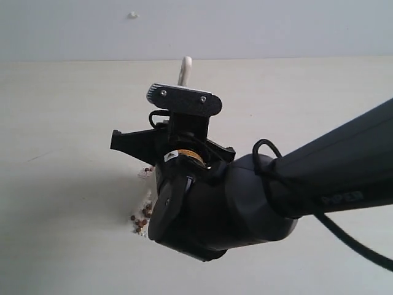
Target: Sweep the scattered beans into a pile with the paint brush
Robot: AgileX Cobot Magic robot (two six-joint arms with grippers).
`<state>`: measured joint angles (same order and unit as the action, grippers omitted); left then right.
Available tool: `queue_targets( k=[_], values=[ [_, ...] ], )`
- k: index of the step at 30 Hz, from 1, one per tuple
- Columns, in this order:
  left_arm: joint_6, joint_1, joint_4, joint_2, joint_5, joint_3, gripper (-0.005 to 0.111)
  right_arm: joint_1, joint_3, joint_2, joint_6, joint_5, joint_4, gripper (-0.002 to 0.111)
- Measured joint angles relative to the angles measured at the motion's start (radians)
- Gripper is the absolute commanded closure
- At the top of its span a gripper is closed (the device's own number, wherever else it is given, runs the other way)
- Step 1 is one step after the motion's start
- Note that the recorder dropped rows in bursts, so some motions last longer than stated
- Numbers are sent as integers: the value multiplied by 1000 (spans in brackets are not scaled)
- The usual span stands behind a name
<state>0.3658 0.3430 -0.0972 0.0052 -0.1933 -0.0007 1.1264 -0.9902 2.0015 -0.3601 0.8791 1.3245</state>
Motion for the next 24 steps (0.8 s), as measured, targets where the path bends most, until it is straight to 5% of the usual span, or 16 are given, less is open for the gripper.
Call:
queue_targets(
  k=[7,13,24],
  values=[
    [0,0,0,0,0,0,107,33,0,-33,168,32,-224,108],
    [0,0,0,0,0,0,107,-53,-139,88,248,-58,-225,108],
    [0,0,0,0,0,0,107,-58,-248,155,-48,-133,-42,108]
  ],
)
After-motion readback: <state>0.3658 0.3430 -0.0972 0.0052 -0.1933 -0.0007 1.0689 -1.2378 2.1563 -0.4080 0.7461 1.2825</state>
